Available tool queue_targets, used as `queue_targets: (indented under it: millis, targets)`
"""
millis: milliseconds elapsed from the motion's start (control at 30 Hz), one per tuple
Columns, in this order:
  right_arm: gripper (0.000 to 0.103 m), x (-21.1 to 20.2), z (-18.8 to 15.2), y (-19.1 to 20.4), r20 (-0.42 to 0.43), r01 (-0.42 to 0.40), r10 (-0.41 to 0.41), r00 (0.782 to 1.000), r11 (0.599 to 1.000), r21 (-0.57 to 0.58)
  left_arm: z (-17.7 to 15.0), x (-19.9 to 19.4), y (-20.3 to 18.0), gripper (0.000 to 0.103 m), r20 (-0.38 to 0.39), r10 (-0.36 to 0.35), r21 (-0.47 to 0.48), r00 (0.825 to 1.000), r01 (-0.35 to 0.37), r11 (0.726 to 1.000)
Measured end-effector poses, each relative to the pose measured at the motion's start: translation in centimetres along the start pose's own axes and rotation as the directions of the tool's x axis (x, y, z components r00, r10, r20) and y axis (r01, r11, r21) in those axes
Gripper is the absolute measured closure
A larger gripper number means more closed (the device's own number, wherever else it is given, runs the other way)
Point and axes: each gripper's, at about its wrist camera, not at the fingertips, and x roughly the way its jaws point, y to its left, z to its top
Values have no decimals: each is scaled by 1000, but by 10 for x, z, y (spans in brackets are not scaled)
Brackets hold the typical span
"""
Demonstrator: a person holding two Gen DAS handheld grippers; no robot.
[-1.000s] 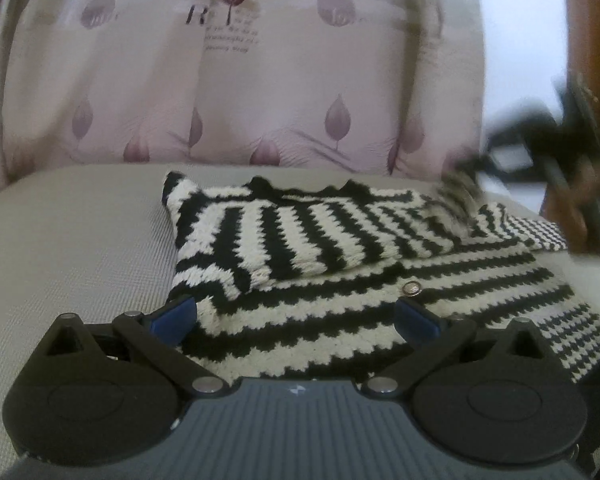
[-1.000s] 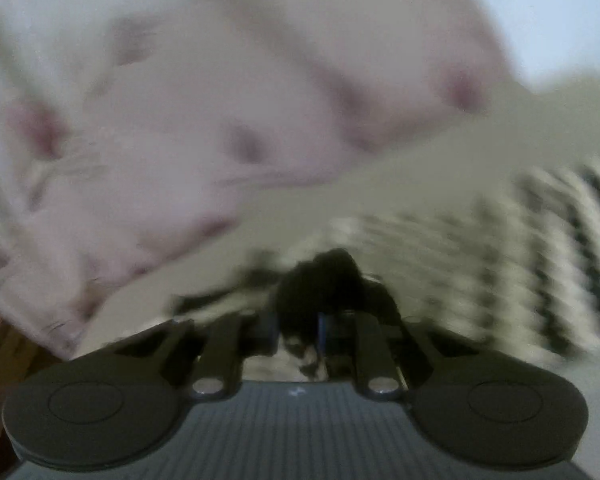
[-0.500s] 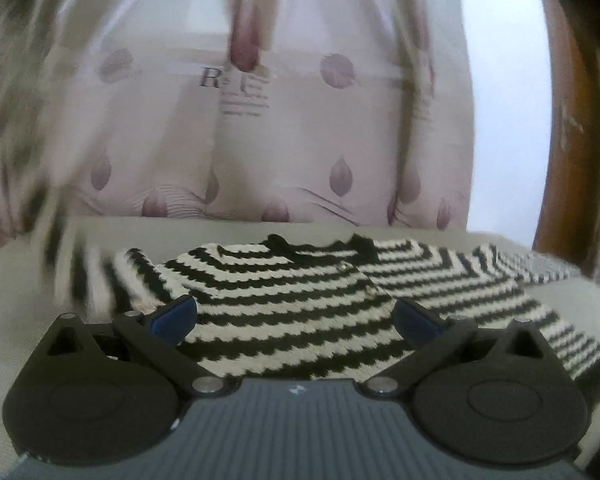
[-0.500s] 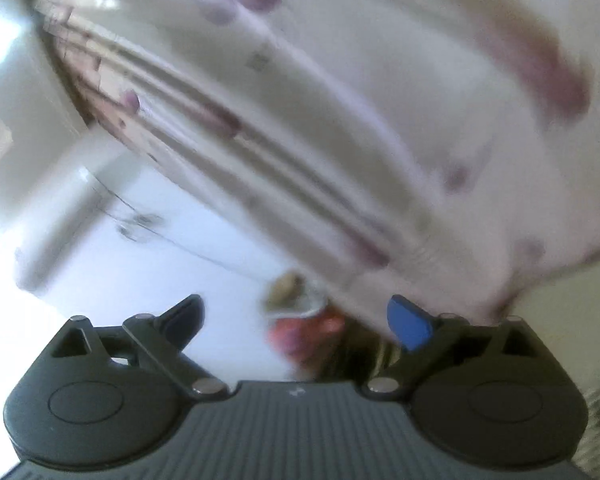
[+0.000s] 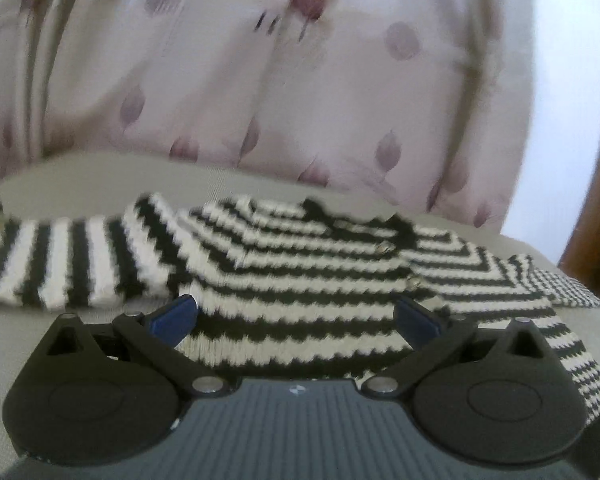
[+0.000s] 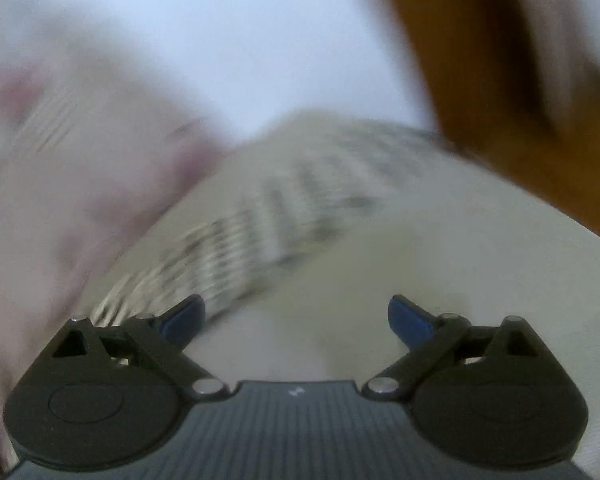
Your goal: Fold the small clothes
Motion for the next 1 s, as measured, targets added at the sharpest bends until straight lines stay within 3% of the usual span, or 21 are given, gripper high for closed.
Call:
queue_targets:
  millis: [100, 233, 333, 400, 467, 500, 567, 633, 667, 800, 1000]
  targets:
    - [5, -1, 29, -65, 79, -53, 42, 996, 987, 154, -2, 9, 8, 0, -63, 17, -52, 998, -21, 998]
    - [5, 28, 68, -65, 99, -58, 46, 994, 990, 129, -4, 9, 16, 0, -68, 36, -111, 997, -43, 993]
    - [5, 53, 100, -73, 71, -10, 0, 997, 991, 133, -3, 11, 10, 0, -82, 70, -78, 994, -77, 994]
    - [4, 86, 111, -80, -19, -27, 33, 999, 973, 230, -3, 15, 3, 0, -101, 96, -32, 990, -99, 995]
    - [4, 107, 117, -90, -12, -87, 96, 995, 936, 340, -3, 20, -3, 0, -124, 116, 13, 986, -115, 993]
    - [8, 115, 119, -90, 2, -110, 116, 993, 929, 352, -3, 23, -6, 0, -136, 127, 34, 983, -123, 992]
    - [57, 123, 119, -79, 40, -123, 116, 992, 937, 328, -4, 29, -13, 0, -157, 158, 82, 975, -146, 986]
    - [83, 130, 122, -70, 55, -86, 75, 996, 963, 254, -5, 33, -20, 0, -171, 190, 134, 967, -168, 977]
    - [89, 132, 123, -67, 61, -69, 56, 997, 973, 221, -6, 36, -24, 0, -178, 206, 163, 962, -178, 970]
    - [93, 114, 122, -45, 147, -94, 75, 986, 988, 123, -10, 38, -32, 0, -171, 240, 218, 955, -201, 955]
    - [93, 69, 116, 50, 162, -281, 281, 946, 960, -25, -10, 36, -31, 0, -162, 245, 205, 956, -210, 956]
